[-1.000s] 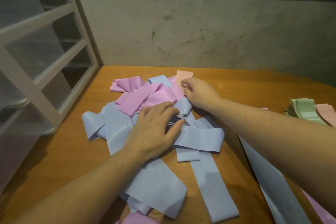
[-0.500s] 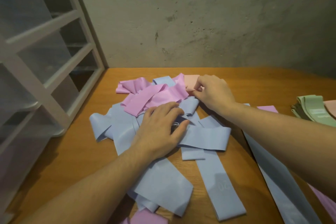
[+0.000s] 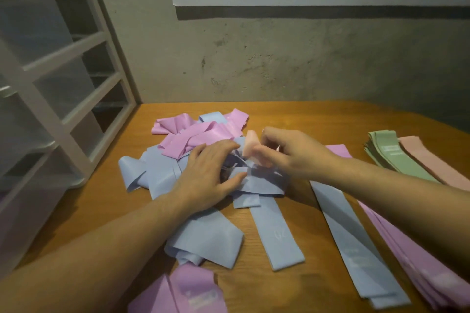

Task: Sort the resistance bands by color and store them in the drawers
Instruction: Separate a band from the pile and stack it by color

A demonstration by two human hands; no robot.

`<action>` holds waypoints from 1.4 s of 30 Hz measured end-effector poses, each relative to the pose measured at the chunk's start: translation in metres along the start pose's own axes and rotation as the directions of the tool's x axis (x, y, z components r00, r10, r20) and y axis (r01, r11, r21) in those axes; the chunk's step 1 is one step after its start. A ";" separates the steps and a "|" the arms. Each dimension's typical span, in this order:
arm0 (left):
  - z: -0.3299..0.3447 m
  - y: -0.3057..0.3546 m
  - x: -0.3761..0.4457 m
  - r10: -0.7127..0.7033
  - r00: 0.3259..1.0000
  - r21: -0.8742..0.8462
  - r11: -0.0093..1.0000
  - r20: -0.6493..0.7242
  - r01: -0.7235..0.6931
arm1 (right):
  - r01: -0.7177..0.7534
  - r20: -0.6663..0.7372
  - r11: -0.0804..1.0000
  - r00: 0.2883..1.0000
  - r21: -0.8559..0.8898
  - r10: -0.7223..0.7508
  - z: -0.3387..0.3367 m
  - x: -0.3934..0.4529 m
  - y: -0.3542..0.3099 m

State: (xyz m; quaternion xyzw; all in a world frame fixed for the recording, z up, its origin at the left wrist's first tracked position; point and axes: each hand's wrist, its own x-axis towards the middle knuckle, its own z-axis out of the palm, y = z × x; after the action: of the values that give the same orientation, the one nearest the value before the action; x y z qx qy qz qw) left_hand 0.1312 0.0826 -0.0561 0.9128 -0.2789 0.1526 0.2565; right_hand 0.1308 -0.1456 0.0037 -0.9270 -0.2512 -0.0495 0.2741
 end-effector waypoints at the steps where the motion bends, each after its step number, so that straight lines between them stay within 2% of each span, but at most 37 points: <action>1: -0.004 0.005 -0.001 0.014 0.999 -0.022 1.000 0.029 -0.013 | 0.014 0.016 1.000 1.000 0.022 -0.014 -0.001 -0.005 -0.005; 6: -0.025 0.039 -0.008 0.013 0.993 -0.317 0.948 0.116 0.024 | 0.069 -0.037 0.992 0.997 0.110 -0.066 -0.007 -0.024 -0.023; 10: -0.045 0.057 -0.009 0.040 0.999 -0.419 0.908 0.024 -0.027 | 0.101 -0.128 0.965 0.989 0.242 -0.072 -0.014 -0.034 -0.042; 12: -0.055 0.061 -0.010 0.064 0.997 -0.414 0.907 -0.034 -0.072 | 0.108 -0.155 0.948 0.986 0.298 -0.064 -0.019 -0.037 -0.051; 17: -0.080 0.075 -0.017 0.031 0.999 -0.415 0.909 -0.035 -0.043 | 0.102 -0.187 0.924 0.982 0.369 -0.033 -0.029 -0.049 -0.068; 23: -0.105 0.092 -0.024 0.096 0.992 -0.086 0.991 -0.085 -0.103 | 0.060 -0.212 0.927 0.977 0.370 0.021 -0.037 -0.060 -0.087; 26: -0.118 0.106 -0.027 0.031 0.998 -0.136 0.990 -0.054 -0.038 | 0.008 -0.196 0.949 0.979 0.317 0.057 -0.043 -0.063 -0.093; 29: -0.127 0.120 -0.029 -0.088 0.996 -0.345 0.934 0.017 0.088 | -0.027 -0.180 0.947 0.980 0.319 0.088 -0.047 -0.069 -0.099; 34: -0.133 0.136 -0.032 -0.178 0.979 -0.621 0.757 0.100 0.201 | -0.097 -0.036 0.864 0.991 0.493 0.132 -0.057 -0.081 -0.109; 37: -0.134 0.143 -0.031 -0.233 0.963 -0.698 0.667 0.135 0.260 | -0.141 -0.009 0.788 0.983 0.600 0.183 -0.065 -0.084 -0.114; 42: -0.127 0.153 -0.030 -0.248 0.941 -0.710 0.619 0.230 0.337 | -0.227 0.068 0.692 0.966 0.685 0.249 -0.073 -0.089 -0.122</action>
State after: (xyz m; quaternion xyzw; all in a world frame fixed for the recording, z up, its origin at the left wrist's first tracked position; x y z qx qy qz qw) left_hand 0.0003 0.0563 0.0940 0.7695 -0.1775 -0.0674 0.6098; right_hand -0.0035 -0.1351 0.1042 -0.7827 -0.1253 0.0690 0.6057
